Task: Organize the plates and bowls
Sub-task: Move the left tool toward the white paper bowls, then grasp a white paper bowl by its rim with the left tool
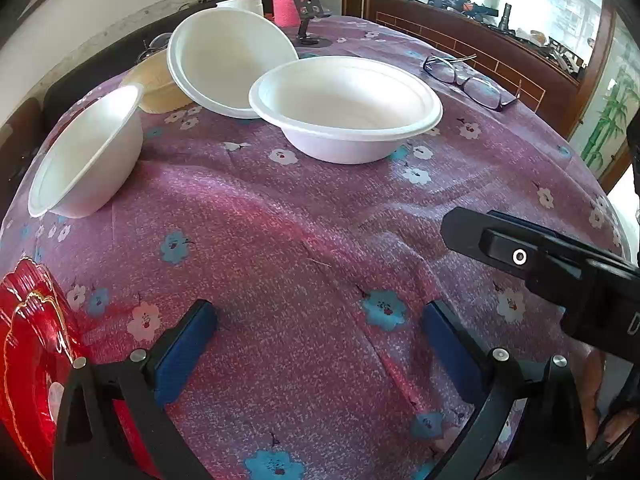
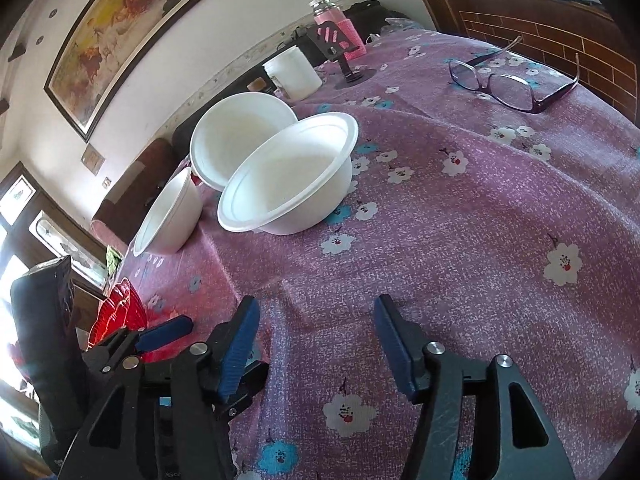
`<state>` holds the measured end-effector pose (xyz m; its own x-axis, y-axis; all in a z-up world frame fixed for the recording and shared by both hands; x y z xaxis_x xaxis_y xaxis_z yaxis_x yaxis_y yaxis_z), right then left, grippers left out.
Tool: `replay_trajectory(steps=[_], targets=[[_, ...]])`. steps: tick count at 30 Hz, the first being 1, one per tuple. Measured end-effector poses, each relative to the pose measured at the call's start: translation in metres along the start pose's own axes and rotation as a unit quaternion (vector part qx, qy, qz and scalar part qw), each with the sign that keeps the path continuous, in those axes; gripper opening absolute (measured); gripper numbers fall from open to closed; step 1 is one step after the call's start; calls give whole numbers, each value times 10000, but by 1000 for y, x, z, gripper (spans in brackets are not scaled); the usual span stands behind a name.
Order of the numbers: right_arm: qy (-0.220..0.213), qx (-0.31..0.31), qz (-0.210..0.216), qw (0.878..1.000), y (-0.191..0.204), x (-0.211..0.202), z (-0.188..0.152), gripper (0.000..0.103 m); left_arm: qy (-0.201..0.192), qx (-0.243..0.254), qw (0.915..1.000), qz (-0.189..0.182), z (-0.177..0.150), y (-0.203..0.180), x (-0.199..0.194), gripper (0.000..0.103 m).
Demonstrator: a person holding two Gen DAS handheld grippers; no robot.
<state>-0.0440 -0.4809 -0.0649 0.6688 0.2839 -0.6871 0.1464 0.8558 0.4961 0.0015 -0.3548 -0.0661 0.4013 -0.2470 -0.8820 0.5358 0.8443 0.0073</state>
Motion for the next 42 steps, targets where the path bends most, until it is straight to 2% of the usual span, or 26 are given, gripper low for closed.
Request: replay_trajectory(steps=[3, 9, 18, 21, 25, 26, 28, 30, 31, 33, 34, 35, 42], targets=[[-17, 61, 86, 9999, -2, -1, 0, 65, -2, 1, 10000, -1, 0, 0, 0, 103], [-80, 394, 569, 9976, -16, -4, 0, 65, 9, 1, 10000, 6, 1, 1, 0, 103], [-65, 441, 721, 9964, -18, -9, -3, 65, -107, -283, 9995, -57, 0, 3, -5, 102], [-45, 531, 835, 9951, -23, -10, -2, 65, -38, -218, 9996, 180, 0, -3, -6, 102], [28, 407, 591, 9974, -17, -11, 0, 65, -59, 18, 9987, 497, 1, -11, -11, 102], [33, 389, 515, 9979, -17, -13, 2, 65, -58, 7, 9989, 457, 2, -11, -13, 102], [15, 458, 648, 9968, -19, -18, 8, 65, 12, -34, 9998, 191, 9, -9, -21, 102], [-50, 514, 618, 9968, -20, -27, 20, 62, -14, -111, 9998, 148, 17, -4, -28, 102], [-79, 508, 590, 9969, -21, -30, 24, 58, -42, -136, 9998, 143, 22, 0, -31, 99], [-127, 519, 523, 9972, -22, -36, 39, 57, -15, -222, 9997, 138, 32, 7, -36, 84], [-107, 518, 485, 9974, -22, -37, 42, 56, 6, -302, 9995, 125, 37, 11, -37, 70], [-104, 558, 466, 9973, -23, -37, 49, 55, 33, -405, 9991, 76, 44, 18, -39, 63], [65, 766, 419, 9962, -24, -21, 79, 55, -4, -1237, 9922, -182, 84, 53, -38, 57]])
Point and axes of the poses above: each gripper's, at about its wrist camera, not at the fingertips, and x roughly the way its jaws point, y to its left, z to its top, the point moved 1 cm from there along x, roughly the way its jaws point, and after that the axes turned 4 degrees about y, right-handed, at the moved point
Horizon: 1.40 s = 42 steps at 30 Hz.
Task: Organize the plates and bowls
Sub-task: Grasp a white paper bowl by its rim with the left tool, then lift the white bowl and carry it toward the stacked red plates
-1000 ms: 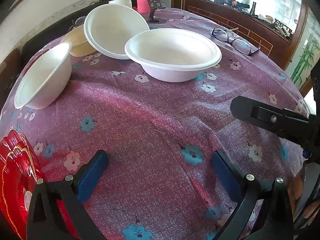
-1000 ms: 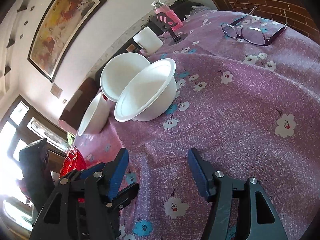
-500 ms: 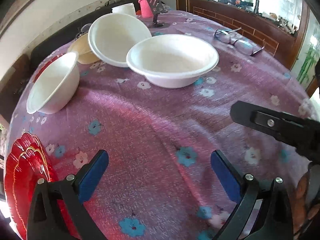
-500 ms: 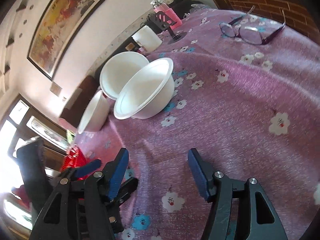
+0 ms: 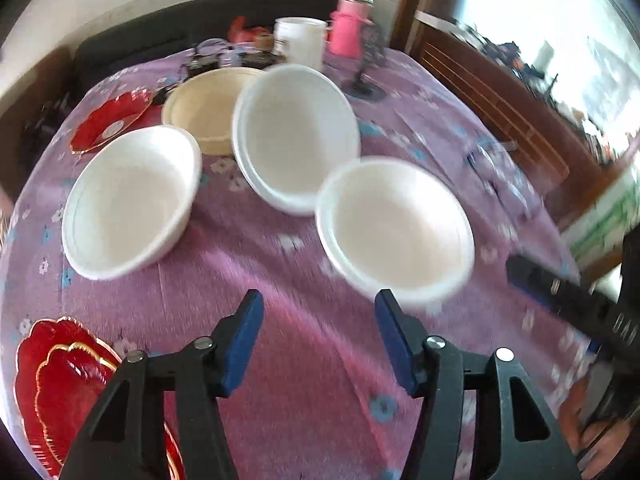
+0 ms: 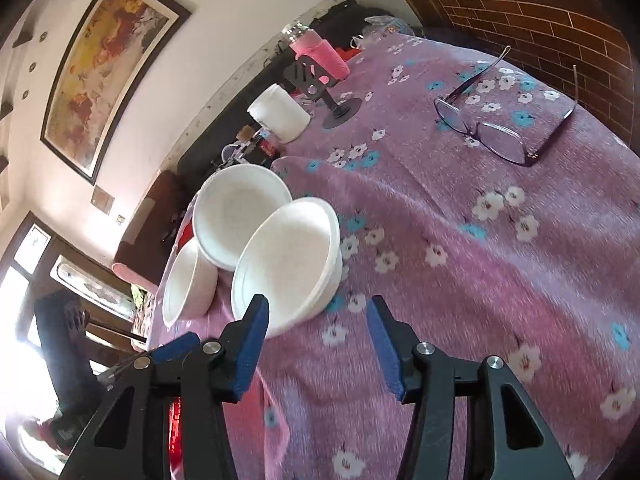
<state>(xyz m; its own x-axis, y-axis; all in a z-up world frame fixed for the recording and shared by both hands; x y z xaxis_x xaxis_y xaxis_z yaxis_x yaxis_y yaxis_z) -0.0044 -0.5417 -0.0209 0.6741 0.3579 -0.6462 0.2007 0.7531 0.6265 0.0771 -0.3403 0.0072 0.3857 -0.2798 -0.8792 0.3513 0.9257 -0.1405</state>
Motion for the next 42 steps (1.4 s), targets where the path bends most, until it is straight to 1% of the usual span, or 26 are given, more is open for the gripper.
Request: replay_trajectory(steps=[3, 4, 5, 7, 8, 9, 10, 13, 14, 15, 16, 17, 18, 19, 20, 24, 26, 28, 31, 36, 39, 42], targets=[[39, 65, -77, 9999, 0, 10, 8, 55, 134, -181, 9997, 24, 17, 5, 15, 56], [73, 72, -115, 9999, -1, 13, 10, 55, 200, -242, 9995, 2, 21, 7, 21, 51], [77, 107, -125, 9998, -2, 17, 13, 55, 271, -293, 9992, -33, 25, 8, 27, 40], [92, 88, -163, 9998, -3, 22, 16, 52, 375, -364, 9986, -68, 29, 8, 38, 32], [92, 89, -210, 9997, -3, 23, 17, 50, 397, -379, 9985, -73, 30, 7, 41, 32], [103, 102, -233, 9996, -4, 25, 17, 43, 395, -397, 9984, -80, 32, 7, 44, 32], [135, 128, -223, 9996, -5, 29, 19, 40, 390, -407, 9984, -83, 34, 6, 47, 32], [148, 170, -267, 9994, -8, 36, 23, 38, 388, -415, 9982, -179, 36, 1, 53, 32], [154, 154, -265, 9994, -8, 38, 24, 36, 393, -398, 9982, -195, 38, 0, 56, 32], [172, 124, -300, 9993, -8, 41, 25, 27, 386, -382, 9983, -196, 39, -2, 58, 32], [194, 108, -309, 9993, -8, 44, 24, 15, 398, -372, 9983, -213, 39, -3, 61, 25], [213, 110, -296, 9993, -8, 46, 24, 11, 459, -385, 9978, -283, 39, -4, 64, 12], [213, 106, -239, 9994, -7, 45, 22, 10, 504, -428, 9970, -414, 37, -4, 65, 11], [186, 78, -297, 9994, -6, 42, 20, 9, 486, -432, 9967, -481, 35, -5, 62, 11], [119, 0, -340, 9994, -3, 37, 17, 9, 430, -380, 9972, -485, 32, -6, 58, 11], [131, -52, -135, 9998, 5, 16, 2, 9, 183, -186, 9984, -495, 12, -10, 28, 11], [77, -176, -54, 9998, 13, 0, -10, 10, 50, 37, 9990, -445, -3, -13, 11, 12], [94, -309, 41, 9995, 20, -13, -25, 10, -88, 232, 9991, -351, -25, -15, -6, 12], [190, -388, 134, 9990, 25, -22, -49, 10, -226, 392, 9988, -210, -56, -14, -22, 13], [475, -348, 218, 9980, 26, -25, -88, 10, -121, 560, 9983, -63, -106, -11, -27, 17], [587, -386, 241, 9972, 28, -24, -98, 11, -53, 530, 9986, -17, -115, -5, -22, 17], [591, -479, 94, 9971, 31, -18, -103, 12, -24, 462, 9989, -23, -114, -1, -18, 21]])
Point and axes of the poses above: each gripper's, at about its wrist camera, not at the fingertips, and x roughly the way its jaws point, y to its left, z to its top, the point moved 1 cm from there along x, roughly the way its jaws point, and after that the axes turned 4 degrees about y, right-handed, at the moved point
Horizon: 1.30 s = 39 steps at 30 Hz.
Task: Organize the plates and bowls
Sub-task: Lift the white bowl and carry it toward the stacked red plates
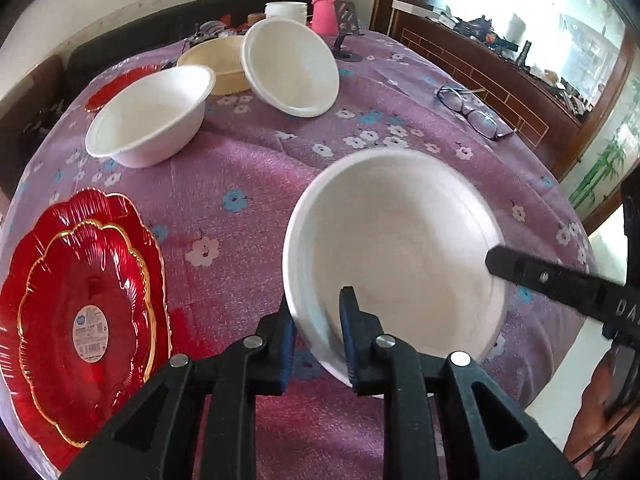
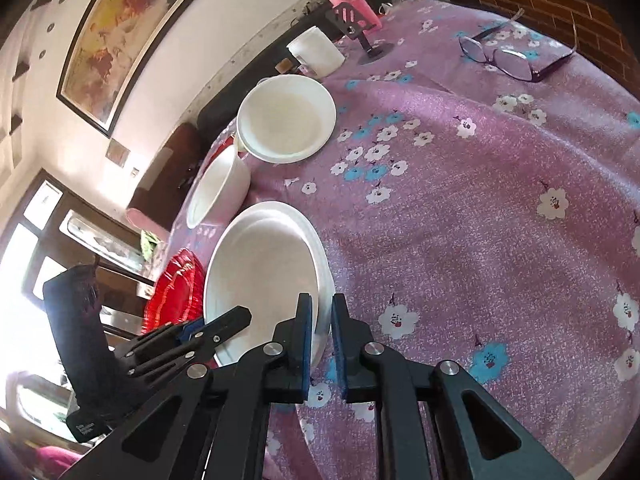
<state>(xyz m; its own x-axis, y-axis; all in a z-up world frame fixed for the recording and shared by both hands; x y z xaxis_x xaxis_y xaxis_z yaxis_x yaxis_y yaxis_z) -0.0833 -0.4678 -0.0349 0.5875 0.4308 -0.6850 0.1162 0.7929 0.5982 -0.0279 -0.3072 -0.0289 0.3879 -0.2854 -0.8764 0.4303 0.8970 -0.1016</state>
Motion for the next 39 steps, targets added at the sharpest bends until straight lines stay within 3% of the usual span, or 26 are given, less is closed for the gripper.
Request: replay_trajectory(steps=[4, 5, 9, 11, 12, 14, 17, 25, 39], targets=[[-27, -47, -197, 9998, 0, 4, -1, 17, -100, 105, 9998, 134, 0, 0, 0, 45], [-40, -22, -219, 9997, -2, 5, 0, 19, -146, 106, 9997, 143, 0, 0, -1, 46], [-85, 4, -301, 9995, -8, 7, 0, 24, -254, 149, 9993, 250, 0, 1, 3, 43], [-107, -67, -301, 9995, -6, 8, -2, 24, -216, 181, 9995, 170, 0, 0, 6, 24], [-138, -88, -289, 9994, -5, 7, -3, 22, -194, 222, 9995, 116, -1, -2, 6, 23], [-166, -210, -348, 9990, 1, 7, -4, 13, -287, 327, 9988, 225, -3, -7, 4, 22], [-260, -288, -430, 9983, 6, 4, -5, 13, -455, 452, 9972, 378, -5, -12, -3, 22], [-367, -354, -316, 9982, 18, -5, -6, 13, -673, 455, 9960, 372, -6, -7, -22, 22], [-258, -702, -23, 9972, 65, 5, -3, 13, -925, 131, 9948, 416, -14, 32, -54, 26]])
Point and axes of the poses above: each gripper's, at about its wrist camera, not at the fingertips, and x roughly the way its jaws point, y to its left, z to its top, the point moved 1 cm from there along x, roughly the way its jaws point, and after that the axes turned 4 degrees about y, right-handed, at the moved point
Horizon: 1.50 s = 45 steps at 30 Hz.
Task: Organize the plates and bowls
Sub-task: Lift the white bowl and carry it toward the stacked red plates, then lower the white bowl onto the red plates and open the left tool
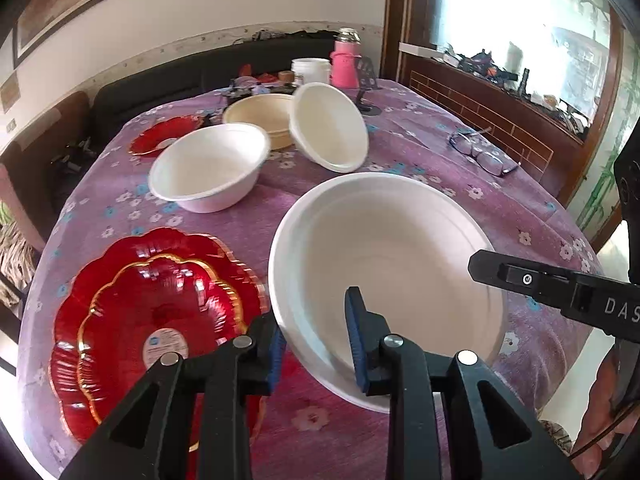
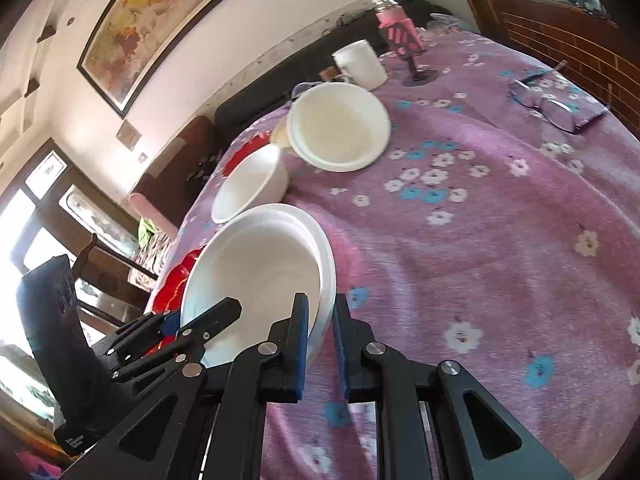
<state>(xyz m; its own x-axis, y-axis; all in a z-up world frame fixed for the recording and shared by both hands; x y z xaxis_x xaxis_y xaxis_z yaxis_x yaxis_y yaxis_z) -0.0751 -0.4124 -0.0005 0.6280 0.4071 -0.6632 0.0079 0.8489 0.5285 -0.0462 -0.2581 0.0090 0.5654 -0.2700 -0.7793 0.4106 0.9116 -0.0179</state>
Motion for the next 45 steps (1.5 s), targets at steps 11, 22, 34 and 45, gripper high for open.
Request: replay_trajectory(steps=[11, 22, 34, 45], targets=[[210, -490, 180, 9984, 54, 29, 4, 13, -178, -497, 9983, 249, -11, 56, -23, 29], [654, -907, 327, 9932, 107, 84, 0, 14, -176, -1067, 9922, 613, -33, 118, -33, 29], [1062, -964, 250, 9893, 119, 130, -9, 14, 91, -1351, 9887, 649, -52, 147, -16, 29], [1054, -909, 187, 9901, 117, 138, -9, 14, 192, -1420, 9874, 667, -55, 149, -5, 31]])
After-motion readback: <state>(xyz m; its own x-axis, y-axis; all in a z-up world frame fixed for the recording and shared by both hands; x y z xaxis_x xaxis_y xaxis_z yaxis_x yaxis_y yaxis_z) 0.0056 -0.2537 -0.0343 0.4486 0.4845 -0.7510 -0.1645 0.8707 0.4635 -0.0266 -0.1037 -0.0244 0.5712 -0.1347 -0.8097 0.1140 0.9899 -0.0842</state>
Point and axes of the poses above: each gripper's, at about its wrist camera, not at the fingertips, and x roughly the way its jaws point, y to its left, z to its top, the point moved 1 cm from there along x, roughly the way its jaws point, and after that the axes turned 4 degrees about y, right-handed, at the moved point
